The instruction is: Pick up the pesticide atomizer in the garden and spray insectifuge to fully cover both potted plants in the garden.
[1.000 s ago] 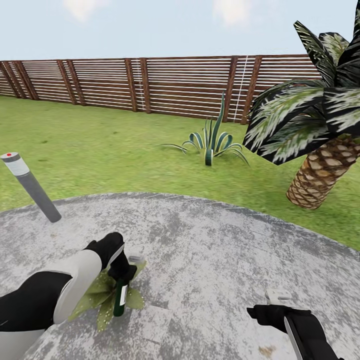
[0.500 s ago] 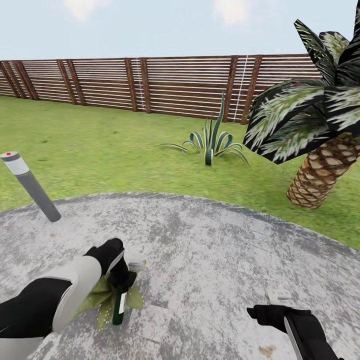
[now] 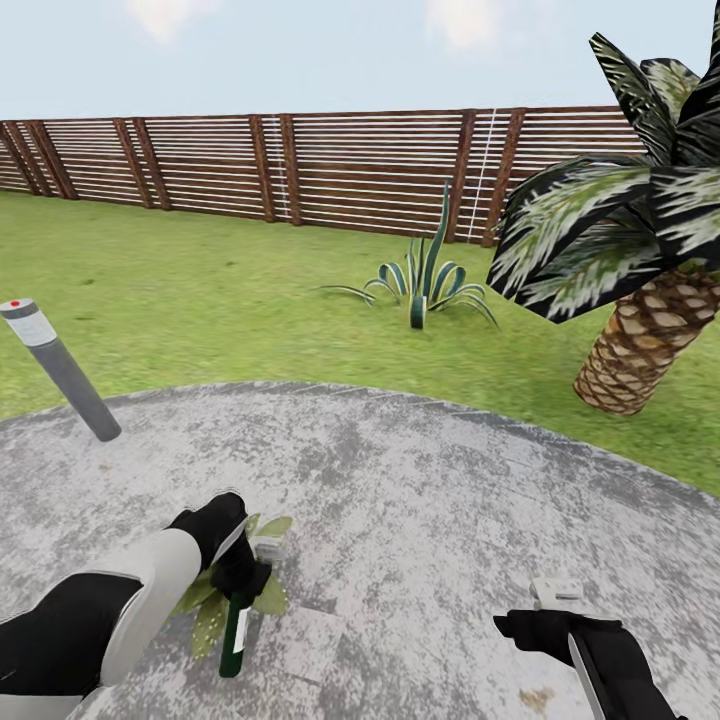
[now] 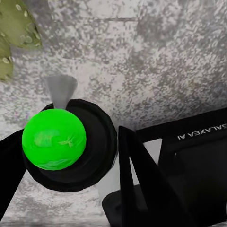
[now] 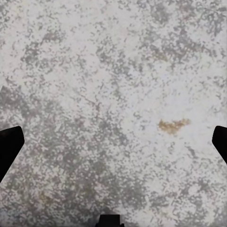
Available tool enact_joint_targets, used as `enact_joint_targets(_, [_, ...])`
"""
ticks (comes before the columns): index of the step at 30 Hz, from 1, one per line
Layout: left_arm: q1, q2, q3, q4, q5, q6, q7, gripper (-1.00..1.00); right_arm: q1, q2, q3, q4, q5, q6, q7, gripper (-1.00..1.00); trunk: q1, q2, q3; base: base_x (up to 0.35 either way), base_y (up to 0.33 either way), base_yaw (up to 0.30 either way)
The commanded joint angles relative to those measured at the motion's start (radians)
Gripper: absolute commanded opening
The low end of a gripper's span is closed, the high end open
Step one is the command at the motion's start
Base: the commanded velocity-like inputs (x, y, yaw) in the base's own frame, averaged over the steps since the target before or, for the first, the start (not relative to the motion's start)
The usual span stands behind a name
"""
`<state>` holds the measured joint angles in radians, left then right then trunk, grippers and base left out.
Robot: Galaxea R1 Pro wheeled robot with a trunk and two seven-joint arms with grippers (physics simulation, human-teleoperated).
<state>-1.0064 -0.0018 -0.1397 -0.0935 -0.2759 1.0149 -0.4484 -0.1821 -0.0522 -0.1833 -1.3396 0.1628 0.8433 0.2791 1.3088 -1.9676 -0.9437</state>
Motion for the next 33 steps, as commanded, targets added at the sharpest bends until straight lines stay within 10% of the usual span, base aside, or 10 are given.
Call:
enact_joint_targets(1, [0.006,0.000,-0.008,-0.002,-0.005,0.002,-0.010,-1.00,-0.001,0.000,-0.001,-0.001,0.011,0.003,0.009,1.00,0.000,0.000,-0.001,0.000,0.000,0.000])
enact_joint_targets(19, [0.093,0.002,-0.008,-0.002,-0.004,0.002,-0.012,-1.00,-0.001,0.000,-0.001,-0.001,0.011,0.003,0.009,1.00,0.000,0.000,-0.001,0.000,0.000,0.000])
enact_joint_targets(33, [0.043,-0.004,-0.008,-0.003,-0.003,0.003,-0.010,-1.00,-0.001,0.000,-0.001,0.011,0.013,0.003,0.009,1.00,0.000,0.000,-0.001,-0.016,-0.004,0.000])
